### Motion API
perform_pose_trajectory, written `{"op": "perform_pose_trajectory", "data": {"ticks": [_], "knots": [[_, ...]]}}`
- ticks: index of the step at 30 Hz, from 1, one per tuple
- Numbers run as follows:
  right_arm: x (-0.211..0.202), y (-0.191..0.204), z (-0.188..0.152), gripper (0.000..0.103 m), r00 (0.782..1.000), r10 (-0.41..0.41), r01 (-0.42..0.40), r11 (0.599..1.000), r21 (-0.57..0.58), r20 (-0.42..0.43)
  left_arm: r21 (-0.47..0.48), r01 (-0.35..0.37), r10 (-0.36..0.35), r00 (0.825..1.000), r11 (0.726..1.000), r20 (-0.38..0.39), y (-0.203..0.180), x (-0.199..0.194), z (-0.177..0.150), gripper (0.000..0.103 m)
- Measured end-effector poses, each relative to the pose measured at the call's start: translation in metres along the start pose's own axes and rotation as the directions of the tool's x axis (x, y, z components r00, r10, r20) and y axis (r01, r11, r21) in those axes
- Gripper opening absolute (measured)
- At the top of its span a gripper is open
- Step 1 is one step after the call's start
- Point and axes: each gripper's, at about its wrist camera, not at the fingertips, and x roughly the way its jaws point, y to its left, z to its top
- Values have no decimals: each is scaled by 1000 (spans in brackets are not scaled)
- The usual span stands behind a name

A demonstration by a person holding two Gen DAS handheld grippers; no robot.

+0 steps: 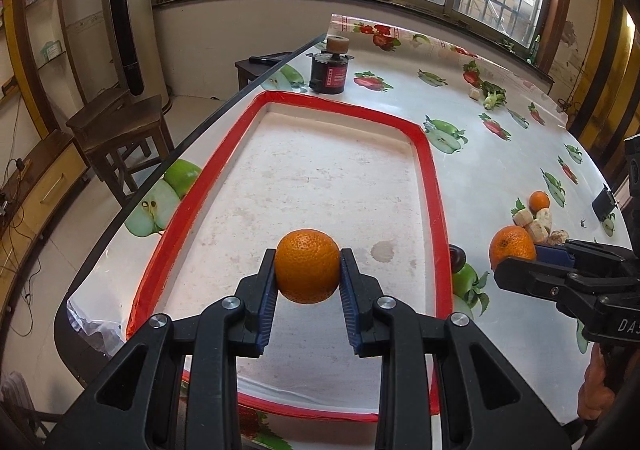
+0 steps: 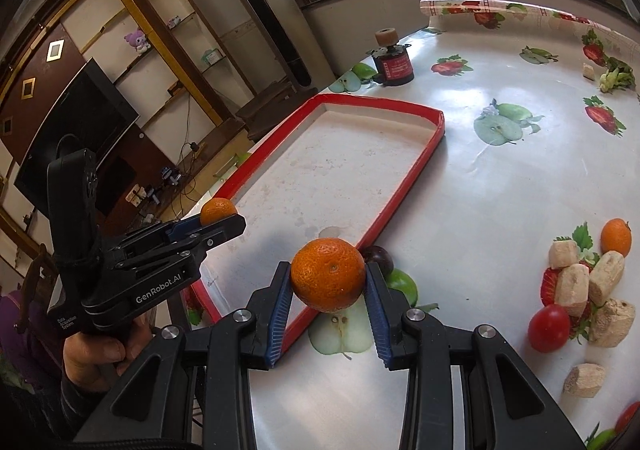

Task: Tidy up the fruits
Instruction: 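Carry the orange over the red-rimmed tray and release it with the left gripper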

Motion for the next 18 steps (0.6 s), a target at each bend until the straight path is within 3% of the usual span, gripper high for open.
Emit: {"op": "perform_pose_trajectory", "data": {"ticks": [9, 18], "knots": [[38, 27, 15, 36, 1000, -9, 8, 998, -59, -28, -42, -14, 12, 999, 999, -34, 22, 11, -6, 27], [80, 52, 7, 37, 991, -44, 24, 987, -157, -124, -48, -33, 30, 997, 998, -67, 35, 20, -12, 27]]}}
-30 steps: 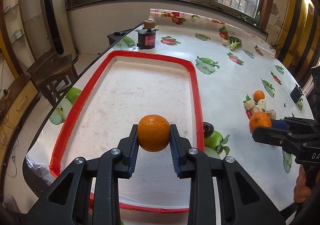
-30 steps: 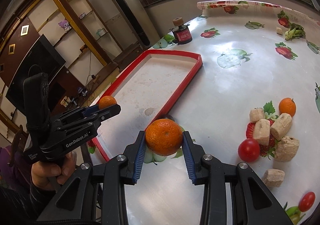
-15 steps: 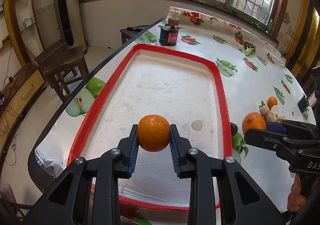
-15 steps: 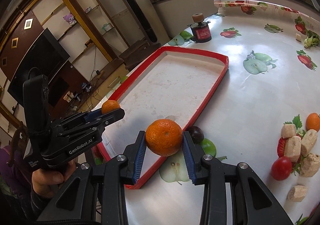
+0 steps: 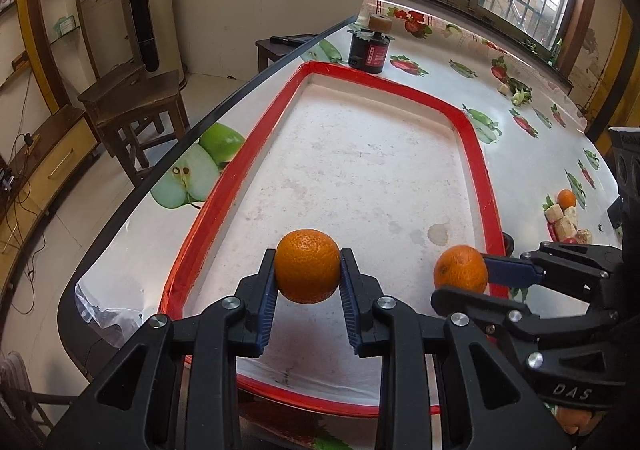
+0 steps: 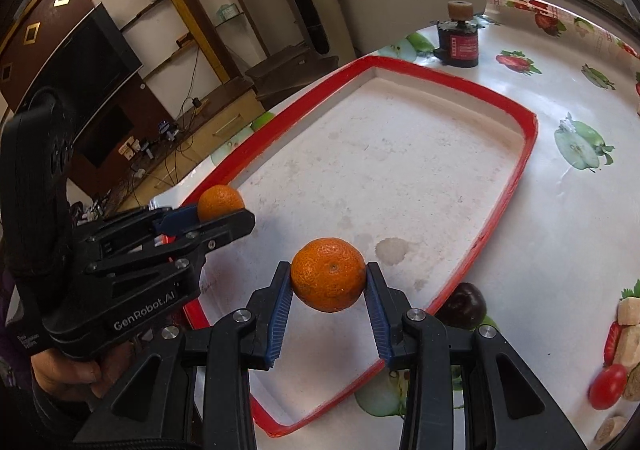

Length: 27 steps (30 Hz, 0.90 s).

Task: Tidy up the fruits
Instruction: 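Carry the orange over the red-rimmed tray and release it with the left gripper, then return the left gripper to the pile and grasp a red tomato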

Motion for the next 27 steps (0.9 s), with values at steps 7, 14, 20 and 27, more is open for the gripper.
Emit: {"op": "perform_pose_trajectory", "data": {"ticks": [7, 14, 20, 27], "knots": [[16, 22, -19, 37, 998, -26, 20, 994, -104, -59, -1, -15, 15, 999, 1000, -32, 3, 14, -7, 27], [16, 23, -19, 40, 998, -27, 21, 993, -112, -53, -30, -40, 39, 998, 999, -42, 8, 12, -5, 48], [0, 19, -20, 61, 1000, -25, 24, 994, -107, -13, -49, -54, 52, 998, 997, -33, 11, 5, -1, 64], [-25, 9, -28, 61, 1000, 10, -8, 998, -66, 30, -28, -94, 93, 995, 995, -32, 4, 2, 0, 67]]}}
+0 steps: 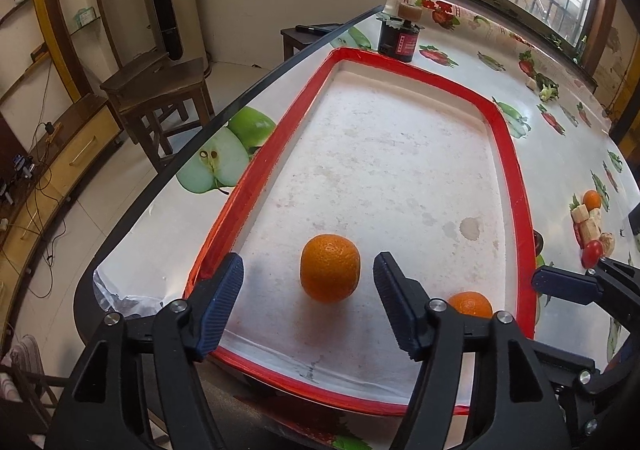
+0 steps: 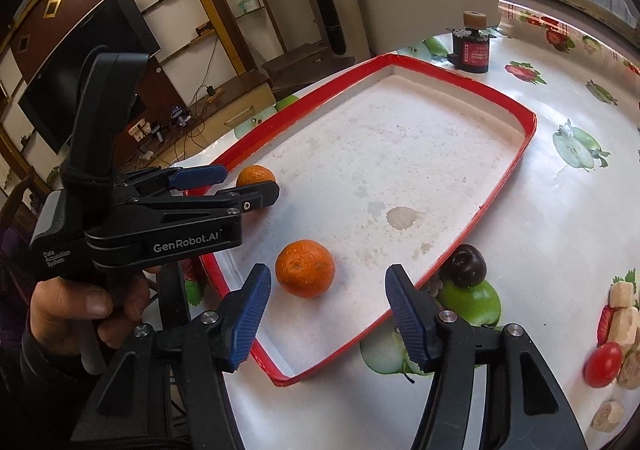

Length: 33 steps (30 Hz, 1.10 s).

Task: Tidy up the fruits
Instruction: 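Return the left gripper to the pile and grasp a red tomato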

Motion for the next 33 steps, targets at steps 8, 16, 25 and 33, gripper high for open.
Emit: {"op": "perform_pose_trajectory", "data": {"ticks": [8, 16, 25, 33], "knots": [[-31, -13, -15, 63, 999, -28, 27, 999, 36, 40, 12, -5, 4, 1000, 1000, 19, -7, -11, 2, 67], [-61, -35, -29, 63, 994, -66, 58, 994, 96, 86, 50, 16, -19, 999, 999, 50, -27, -26, 3, 67], [-90, -54, -52, 66, 980, -148, 126, 979, 160, 133, 106, 42, -58, 987, 993, 152, -58, -52, -4, 67], [-119, -70, -82, 69, 952, -258, 218, 950, 224, 166, 179, 89, -116, 982, 980, 147, -92, -61, -13, 67]]}}
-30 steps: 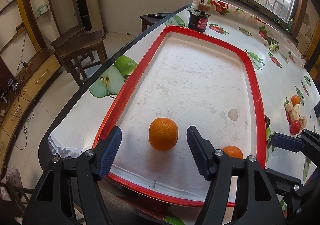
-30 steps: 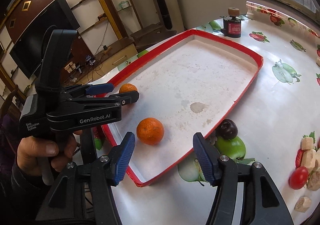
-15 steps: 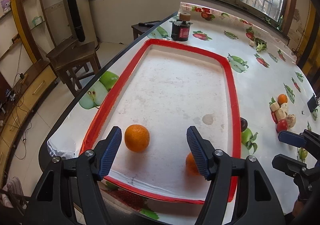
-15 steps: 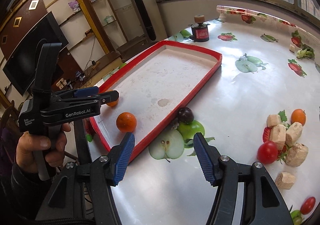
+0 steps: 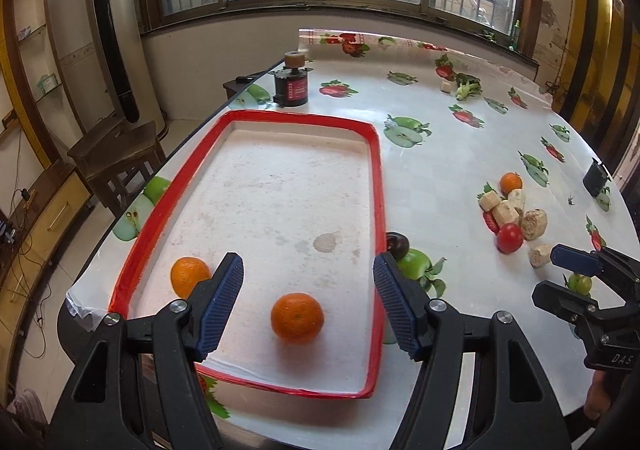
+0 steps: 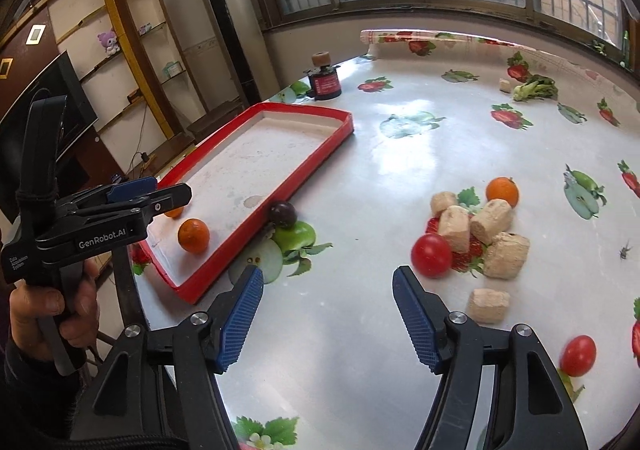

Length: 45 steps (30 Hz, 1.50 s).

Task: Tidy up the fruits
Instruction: 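Return the left gripper to the pile and grasp a red tomato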

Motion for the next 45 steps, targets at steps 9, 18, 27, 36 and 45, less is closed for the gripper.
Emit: {"op": "perform_pose_trajectory", "data": {"ticks": [9, 18, 27, 36, 45], "knots": [[-39, -40, -29, 69, 994, -107, 104, 991, 84, 30, 53, 65, -65, 998, 996, -13, -36, -3, -7, 67], [-69, -75, -51, 70, 976, -211, 200, 967, 159, 54, 101, 122, -119, 992, 987, -34, -64, -4, -12, 67], [-79, -95, -65, 70, 963, -265, 251, 948, 194, 48, 131, 175, -169, 984, 976, -60, -94, 1, -8, 67], [-72, -116, -60, 70, 954, -301, 289, 930, 228, 19, 160, 243, -229, 968, 957, -101, -131, 22, 8, 67], [-53, -143, -51, 66, 948, -315, 311, 908, 280, -33, 167, 290, -260, 949, 942, -179, -164, 63, 19, 67]]}}
